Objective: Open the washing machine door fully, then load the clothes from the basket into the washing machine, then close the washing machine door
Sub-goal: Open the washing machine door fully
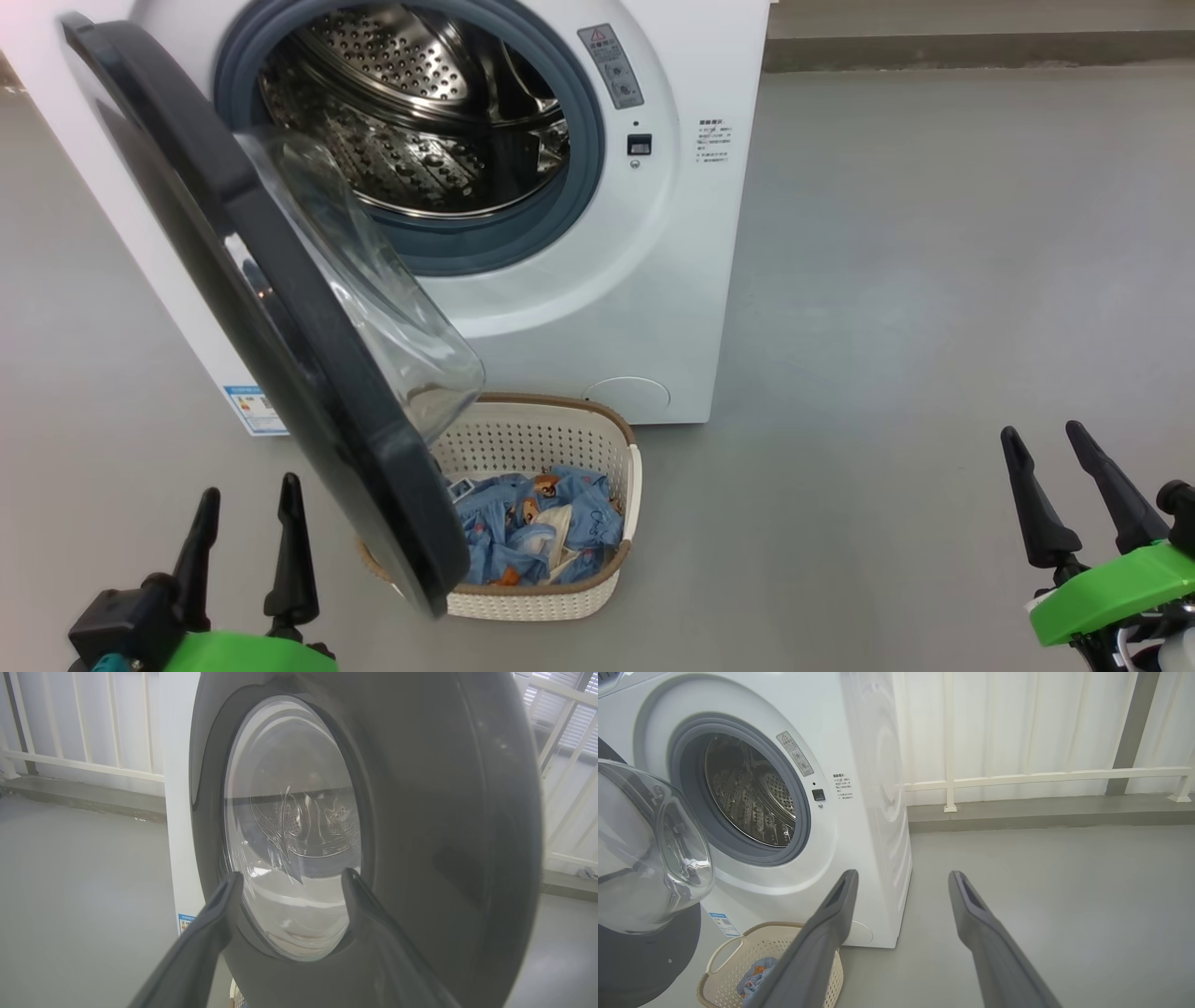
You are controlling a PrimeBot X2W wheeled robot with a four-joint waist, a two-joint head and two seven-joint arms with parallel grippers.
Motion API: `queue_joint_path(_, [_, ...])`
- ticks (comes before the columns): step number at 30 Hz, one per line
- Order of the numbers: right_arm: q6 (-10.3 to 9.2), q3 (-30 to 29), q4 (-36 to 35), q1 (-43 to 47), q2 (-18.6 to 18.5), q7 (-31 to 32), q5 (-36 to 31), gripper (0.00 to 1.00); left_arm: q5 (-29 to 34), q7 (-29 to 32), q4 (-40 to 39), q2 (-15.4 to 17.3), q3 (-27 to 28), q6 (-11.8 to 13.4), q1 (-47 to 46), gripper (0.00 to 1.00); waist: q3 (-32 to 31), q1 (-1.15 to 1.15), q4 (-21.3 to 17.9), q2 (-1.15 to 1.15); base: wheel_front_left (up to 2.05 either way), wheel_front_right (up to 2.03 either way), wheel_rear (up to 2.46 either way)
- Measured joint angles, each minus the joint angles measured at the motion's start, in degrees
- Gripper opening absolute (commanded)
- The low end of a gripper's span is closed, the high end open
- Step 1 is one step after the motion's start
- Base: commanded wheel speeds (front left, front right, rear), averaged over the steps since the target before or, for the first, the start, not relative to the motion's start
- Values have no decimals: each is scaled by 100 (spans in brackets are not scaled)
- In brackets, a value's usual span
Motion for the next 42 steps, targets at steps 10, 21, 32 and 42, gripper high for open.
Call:
queue_joint_path(10, [0, -19, -9, -6, 92, -1, -59, 100, -7, -24, 54, 25, -15, -1, -3, 100, 10, 0, 38, 0, 0, 0, 0])
queue_joint_path(21, [0, 13, -9, -6, 122, -1, -59, 100, -9, -69, 99, 34, -38, -2, -4, 100, -14, 0, 50, 0, 0, 0, 0])
queue_joint_path(32, [0, 21, 4, -6, 134, -1, -59, 100, -48, -78, 115, 41, -62, -1, -5, 100, -10, 0, 48, 0, 0, 0, 0])
queue_joint_path(42, [0, 60, 38, -6, 156, -1, -59, 100, -49, -83, 121, 58, -85, 1, -6, 100, -15, 0, 50, 0, 0, 0, 0])
